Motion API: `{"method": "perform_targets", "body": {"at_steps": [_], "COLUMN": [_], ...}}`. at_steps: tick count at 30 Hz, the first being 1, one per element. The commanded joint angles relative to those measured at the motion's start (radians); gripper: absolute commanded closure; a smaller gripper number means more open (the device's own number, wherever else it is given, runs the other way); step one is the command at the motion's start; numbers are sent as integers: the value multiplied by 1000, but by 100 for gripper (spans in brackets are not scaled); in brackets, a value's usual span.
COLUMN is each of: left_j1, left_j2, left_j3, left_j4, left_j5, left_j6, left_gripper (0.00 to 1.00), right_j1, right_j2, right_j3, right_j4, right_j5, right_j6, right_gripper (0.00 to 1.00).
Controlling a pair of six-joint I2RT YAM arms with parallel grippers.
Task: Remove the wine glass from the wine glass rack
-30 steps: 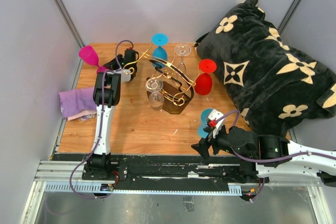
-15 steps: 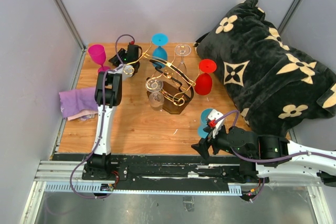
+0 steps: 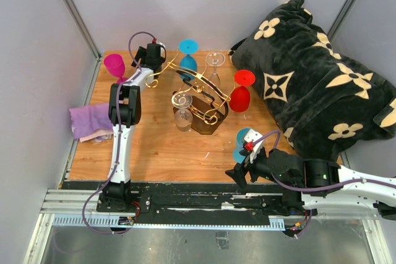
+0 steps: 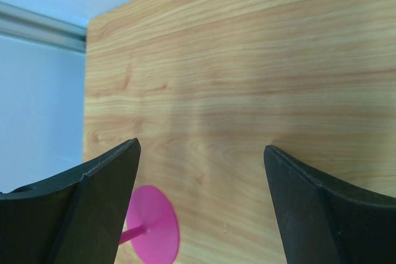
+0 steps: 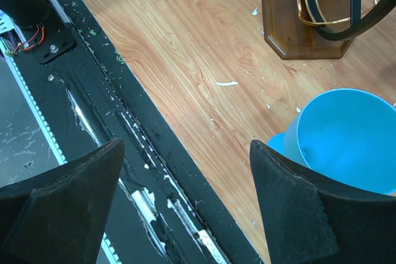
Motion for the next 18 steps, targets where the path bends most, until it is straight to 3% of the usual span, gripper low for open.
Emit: {"method": "perform_targets", "body": {"at_steps": [1, 10, 18], "left_j1": [4, 48, 118], "left_j2": [5, -122, -233], "left_j3": [26, 58, 187], "left_j4": [-162, -174, -177], "left_j5": [205, 423, 491], "left_j6": [-109, -302, -485], "left_gripper": [12, 12, 9], "right_j1": [-18, -18, -18], "right_j2": [3, 10, 63], "right_j3": [-4, 5, 41], "right_j4": [25, 26, 23], "right_j5": [10, 8, 2], "right_j6": [-15, -9, 9], "right_gripper": [17, 17, 18]}}
